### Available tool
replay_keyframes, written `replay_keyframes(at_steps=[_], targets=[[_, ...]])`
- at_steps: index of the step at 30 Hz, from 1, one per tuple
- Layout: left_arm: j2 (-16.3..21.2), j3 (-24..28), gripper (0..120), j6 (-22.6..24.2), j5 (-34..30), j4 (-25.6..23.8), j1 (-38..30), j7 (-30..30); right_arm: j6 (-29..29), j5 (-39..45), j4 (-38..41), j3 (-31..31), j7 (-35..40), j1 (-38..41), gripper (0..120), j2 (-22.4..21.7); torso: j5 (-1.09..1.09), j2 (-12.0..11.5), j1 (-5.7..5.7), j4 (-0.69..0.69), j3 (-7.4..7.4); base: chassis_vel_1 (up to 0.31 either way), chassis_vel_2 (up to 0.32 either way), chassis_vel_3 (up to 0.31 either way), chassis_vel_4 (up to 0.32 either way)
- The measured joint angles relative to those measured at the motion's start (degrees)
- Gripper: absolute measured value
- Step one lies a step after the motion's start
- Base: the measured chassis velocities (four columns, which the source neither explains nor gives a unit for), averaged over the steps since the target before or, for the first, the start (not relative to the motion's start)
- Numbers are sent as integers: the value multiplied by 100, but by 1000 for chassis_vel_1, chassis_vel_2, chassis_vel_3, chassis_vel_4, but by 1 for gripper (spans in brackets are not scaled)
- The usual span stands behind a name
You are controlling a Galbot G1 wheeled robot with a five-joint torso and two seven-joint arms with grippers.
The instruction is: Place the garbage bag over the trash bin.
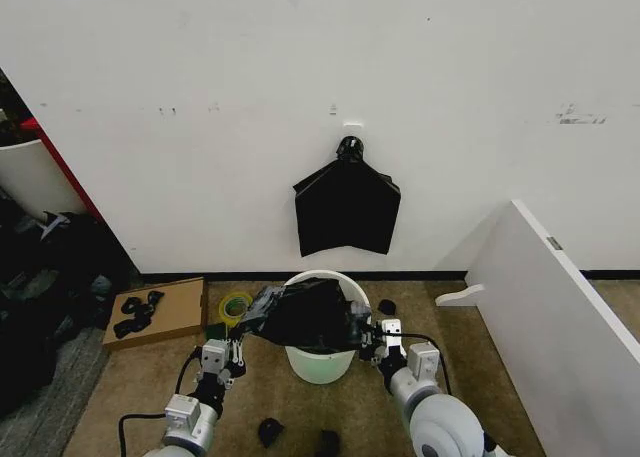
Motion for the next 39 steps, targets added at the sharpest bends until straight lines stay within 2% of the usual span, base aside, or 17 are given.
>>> replay_keyframes(at_steps=[3,5,7,9,16,25,39], targets=[[178,-7,0,471,36,-240,90,-124,-356,109,129,49,89,14,0,-162,1,0,0,2,0,0,0,0,0],[219,1,0,566,36,-290,97,-139,-384,116,141,62,96,6,0,-186,0,0,0,2,0,0,0,0,0],[391,52,0,927,-22,-502,129,-176,-497,146,182,101,145,-29,0,-275,1,0,0,-2,0,0,0,0,0],[509,79,0,1181,-98,-641,181,-199,-593,187,209,75,184,1,0,-348,1,0,0,0,0,0,0,0,0],[765,158,0,1721,-361,-837,198,-331,-1013,435,176,-129,352,252,0,-519,1,0,0,0,0,0,0,0,0],[1056,257,0,2017,-659,-875,214,-382,-1305,558,21,-265,433,370,0,-581,0,0,0,0,0,0,0,0,0],[1017,457,0,2146,-916,-308,-59,-413,-1316,468,-575,-434,369,662,0,-272,0,0,0,0,1,0,0,0,0]])
